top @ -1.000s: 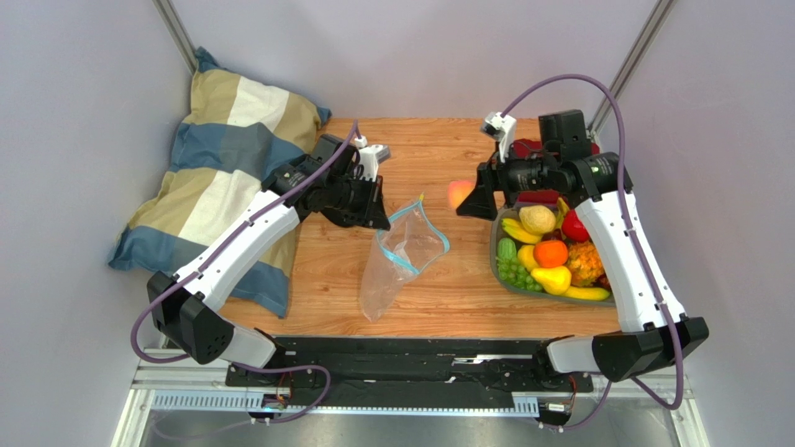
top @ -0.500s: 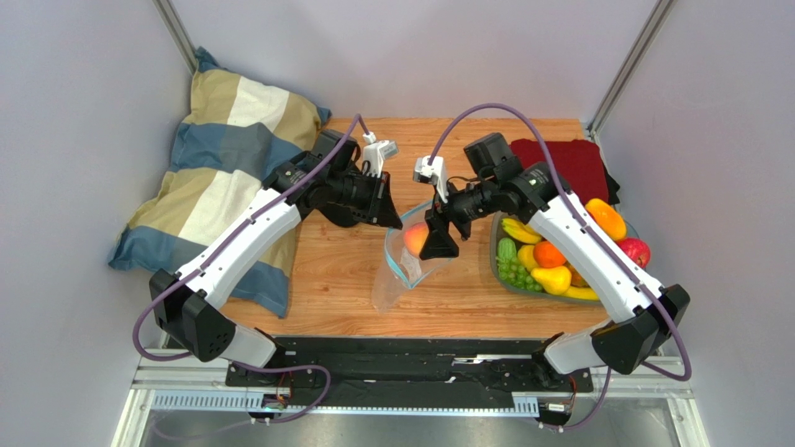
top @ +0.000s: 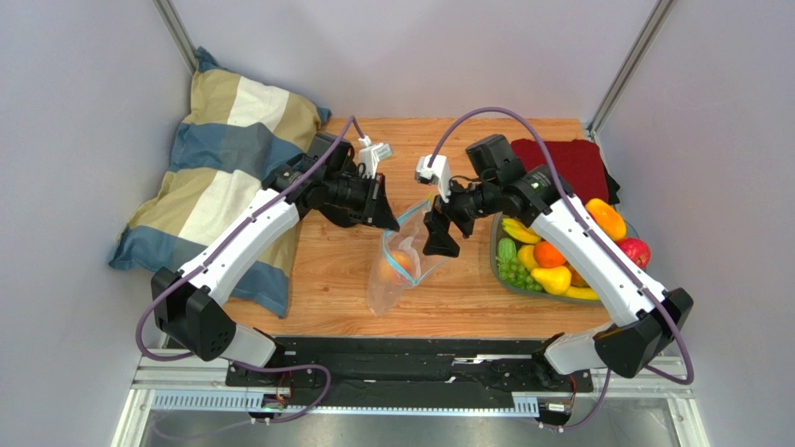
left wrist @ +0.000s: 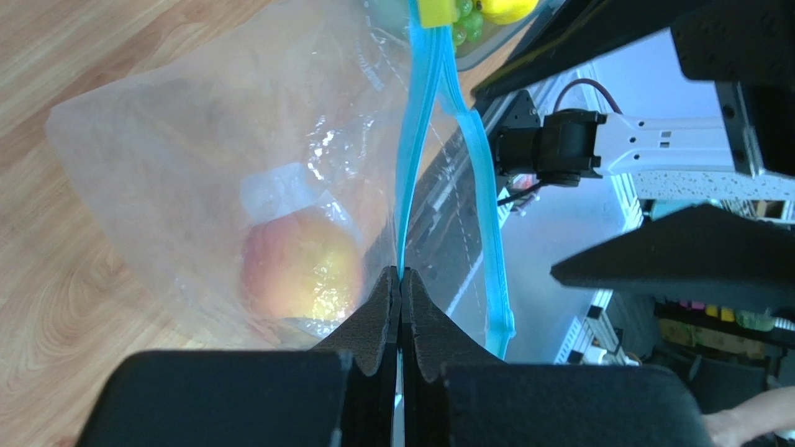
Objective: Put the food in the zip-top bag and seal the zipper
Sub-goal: Place the fake fruit in the zipper food storage bag, then adjust the zipper food storage bag at the center of the board.
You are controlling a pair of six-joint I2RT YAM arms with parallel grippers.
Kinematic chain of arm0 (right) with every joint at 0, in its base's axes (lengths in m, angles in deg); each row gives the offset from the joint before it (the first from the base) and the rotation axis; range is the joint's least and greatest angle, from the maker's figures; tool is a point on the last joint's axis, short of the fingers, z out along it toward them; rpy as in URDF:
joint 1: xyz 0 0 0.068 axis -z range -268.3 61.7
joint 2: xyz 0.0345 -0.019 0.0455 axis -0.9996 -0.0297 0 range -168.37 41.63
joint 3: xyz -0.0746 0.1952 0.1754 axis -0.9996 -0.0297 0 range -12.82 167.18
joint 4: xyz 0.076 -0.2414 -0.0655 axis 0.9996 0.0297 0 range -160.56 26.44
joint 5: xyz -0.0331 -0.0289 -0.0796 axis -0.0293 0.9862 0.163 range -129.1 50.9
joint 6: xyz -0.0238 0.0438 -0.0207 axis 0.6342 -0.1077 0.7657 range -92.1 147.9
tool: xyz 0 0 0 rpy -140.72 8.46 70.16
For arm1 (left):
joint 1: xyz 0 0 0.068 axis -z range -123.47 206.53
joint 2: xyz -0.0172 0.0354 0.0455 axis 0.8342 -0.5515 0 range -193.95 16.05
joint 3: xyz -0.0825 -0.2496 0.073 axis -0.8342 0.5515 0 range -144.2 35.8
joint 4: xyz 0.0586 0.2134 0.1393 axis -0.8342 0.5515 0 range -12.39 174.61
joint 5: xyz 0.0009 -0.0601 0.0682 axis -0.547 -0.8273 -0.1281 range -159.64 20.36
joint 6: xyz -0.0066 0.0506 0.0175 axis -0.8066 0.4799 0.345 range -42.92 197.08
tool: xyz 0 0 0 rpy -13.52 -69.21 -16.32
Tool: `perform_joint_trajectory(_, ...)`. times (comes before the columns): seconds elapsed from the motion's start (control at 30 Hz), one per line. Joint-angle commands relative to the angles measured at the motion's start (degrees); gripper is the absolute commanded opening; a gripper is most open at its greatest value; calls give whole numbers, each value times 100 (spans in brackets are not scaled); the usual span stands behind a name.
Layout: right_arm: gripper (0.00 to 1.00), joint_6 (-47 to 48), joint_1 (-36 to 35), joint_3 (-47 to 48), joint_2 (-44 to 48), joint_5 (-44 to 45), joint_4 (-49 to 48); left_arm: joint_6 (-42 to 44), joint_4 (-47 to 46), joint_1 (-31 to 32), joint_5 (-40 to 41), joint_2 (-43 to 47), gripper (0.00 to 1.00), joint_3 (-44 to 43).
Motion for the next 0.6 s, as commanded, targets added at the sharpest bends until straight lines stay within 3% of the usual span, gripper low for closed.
perform_joint_trajectory(0.0,94,-524,641,-419,397,2,-335,-13,-255,-47,-262,120,0,-15)
perform_joint_trajectory(0.23,84,-1026,1057,-1061,249,-164,-696,-12,-264,-73,-254,102,0,2)
perform_joint_trajectory(0.3,74,-1176,1057,-1237,196,-279,-854,-21,-264,-73,-236,111,0,-6)
perform_joint_trajectory(0.43,39,-1308,1057,-1282,72,-551,-899,14,-141,-82,-105,163,0,-33)
perform_joint_trajectory(0.47,10,-1221,1057,-1264,133,-743,-829,66,-28,-82,9,172,0,-41)
perform_joint_trajectory(0.5,0,-1186,1065,-1212,204,-788,-785,110,52,-82,97,207,0,-85)
perform_joint_trajectory(0.57,0,-993,1092,-1036,318,-893,-575,285,315,-82,464,243,0,-147)
